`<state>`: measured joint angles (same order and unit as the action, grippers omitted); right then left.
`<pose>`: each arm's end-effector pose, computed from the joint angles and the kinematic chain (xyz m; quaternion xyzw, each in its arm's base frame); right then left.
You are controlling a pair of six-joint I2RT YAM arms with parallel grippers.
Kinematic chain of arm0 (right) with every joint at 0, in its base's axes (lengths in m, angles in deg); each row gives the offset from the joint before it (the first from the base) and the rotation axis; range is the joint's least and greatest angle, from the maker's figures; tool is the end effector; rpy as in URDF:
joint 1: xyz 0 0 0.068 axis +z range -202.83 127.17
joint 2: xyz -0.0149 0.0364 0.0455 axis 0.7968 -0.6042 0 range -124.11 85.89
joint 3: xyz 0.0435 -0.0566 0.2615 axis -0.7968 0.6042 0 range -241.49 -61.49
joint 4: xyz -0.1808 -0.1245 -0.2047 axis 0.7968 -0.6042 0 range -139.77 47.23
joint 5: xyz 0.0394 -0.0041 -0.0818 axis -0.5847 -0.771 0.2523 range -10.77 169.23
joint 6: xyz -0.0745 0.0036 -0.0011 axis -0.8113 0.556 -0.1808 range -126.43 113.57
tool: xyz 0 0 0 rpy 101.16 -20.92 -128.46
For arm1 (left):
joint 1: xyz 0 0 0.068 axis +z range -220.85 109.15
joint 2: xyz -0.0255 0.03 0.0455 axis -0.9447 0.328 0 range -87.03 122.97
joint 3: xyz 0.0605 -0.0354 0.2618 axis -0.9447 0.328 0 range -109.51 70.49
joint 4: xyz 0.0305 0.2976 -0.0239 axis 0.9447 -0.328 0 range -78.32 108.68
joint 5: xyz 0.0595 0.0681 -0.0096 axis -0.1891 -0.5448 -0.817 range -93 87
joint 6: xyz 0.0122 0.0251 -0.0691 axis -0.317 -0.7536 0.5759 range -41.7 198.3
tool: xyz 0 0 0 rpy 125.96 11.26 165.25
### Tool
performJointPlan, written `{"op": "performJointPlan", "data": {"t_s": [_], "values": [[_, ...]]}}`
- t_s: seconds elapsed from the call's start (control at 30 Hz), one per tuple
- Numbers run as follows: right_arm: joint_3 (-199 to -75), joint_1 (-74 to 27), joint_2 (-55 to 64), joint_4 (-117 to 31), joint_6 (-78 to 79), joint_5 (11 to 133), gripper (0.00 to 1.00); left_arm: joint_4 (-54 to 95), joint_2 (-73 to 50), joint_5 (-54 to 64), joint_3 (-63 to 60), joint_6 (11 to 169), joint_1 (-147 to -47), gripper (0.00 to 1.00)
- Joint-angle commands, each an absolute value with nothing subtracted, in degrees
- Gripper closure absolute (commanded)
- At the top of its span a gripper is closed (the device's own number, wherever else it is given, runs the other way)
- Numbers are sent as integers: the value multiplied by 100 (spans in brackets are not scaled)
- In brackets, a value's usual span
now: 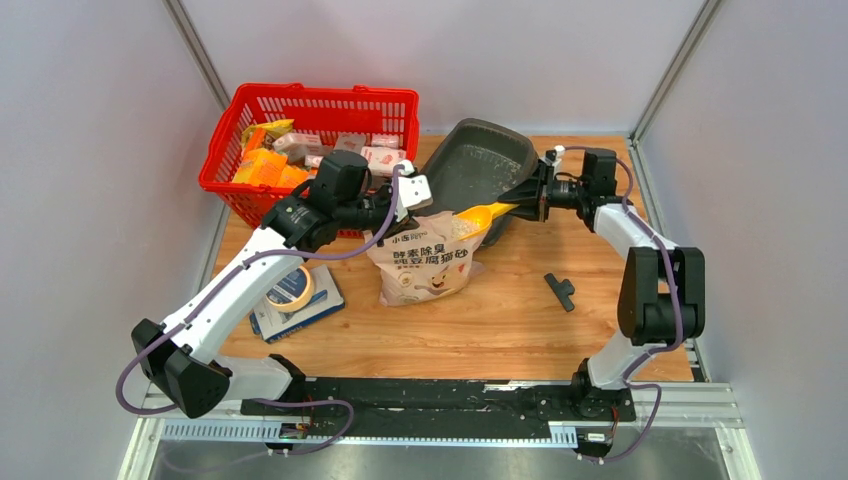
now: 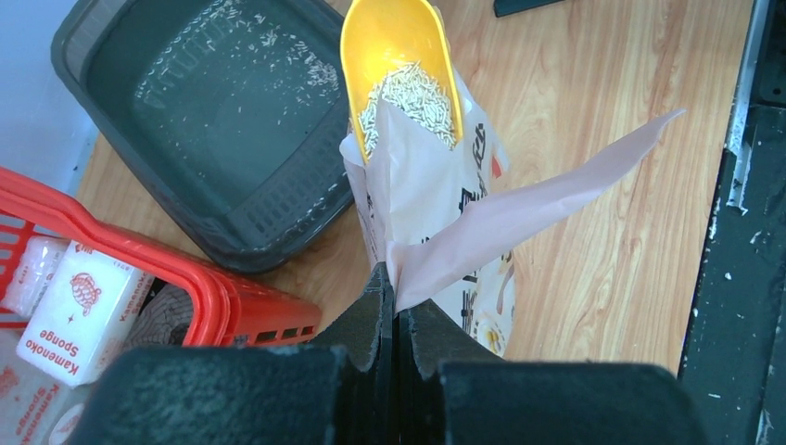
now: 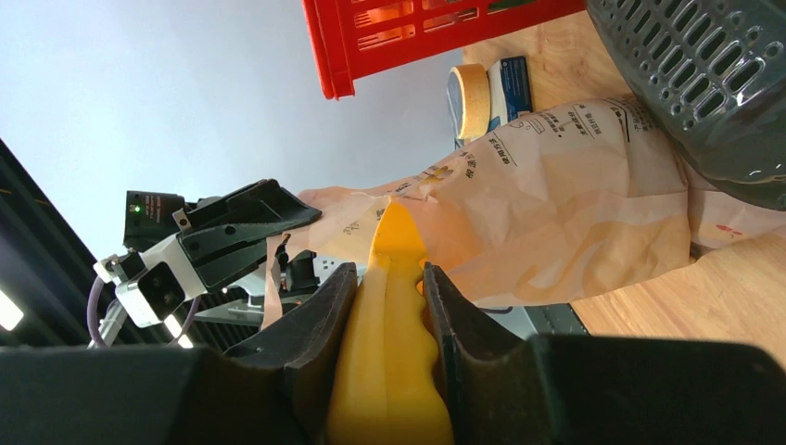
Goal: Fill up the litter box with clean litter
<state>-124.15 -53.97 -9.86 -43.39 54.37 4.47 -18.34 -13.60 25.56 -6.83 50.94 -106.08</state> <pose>0.3949 0.0526 0.2184 0.1150 0.7481 0.6508 0.0589 0.2560 -0.2173 0.3735 0.5430 0.6672 -0.2481 0.4455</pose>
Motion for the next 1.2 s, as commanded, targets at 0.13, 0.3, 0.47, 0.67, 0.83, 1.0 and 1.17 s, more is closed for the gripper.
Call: {"op": "performJointPlan", "data": {"t_s": [0.13, 0.3, 0.47, 0.67, 0.83, 1.0, 1.17], "values": [[-12759, -5740, -289, -5322, 4667, 1234, 100, -1306, -1584, 2539, -834, 5386, -10539, 100], [-13100, -5617, -51, -6094, 4078, 1621, 100, -1138, -1514, 2574, -870, 5579, -10540, 100], [-13357, -5476, 28, -6448, 3645, 2008, 100, -1077, -1479, 2688, -879, 5694, -10539, 100], [-12970, -5476, 11, -6017, 3945, 1797, 100, -1024, -1487, 2671, -834, 5764, -10540, 100], [-13005, -5590, -208, -5885, 3962, 1683, 100, -1138, -1487, 2627, -896, 5711, -10539, 100], [-12890, -5775, -393, -5279, 4630, 1306, 100, -1156, -1452, 2504, -905, 5676, -10539, 100], [-13110, -5784, -490, -5235, 4675, 927, 100, -1199, -1408, 2425, -914, 5606, -10539, 100]]}}
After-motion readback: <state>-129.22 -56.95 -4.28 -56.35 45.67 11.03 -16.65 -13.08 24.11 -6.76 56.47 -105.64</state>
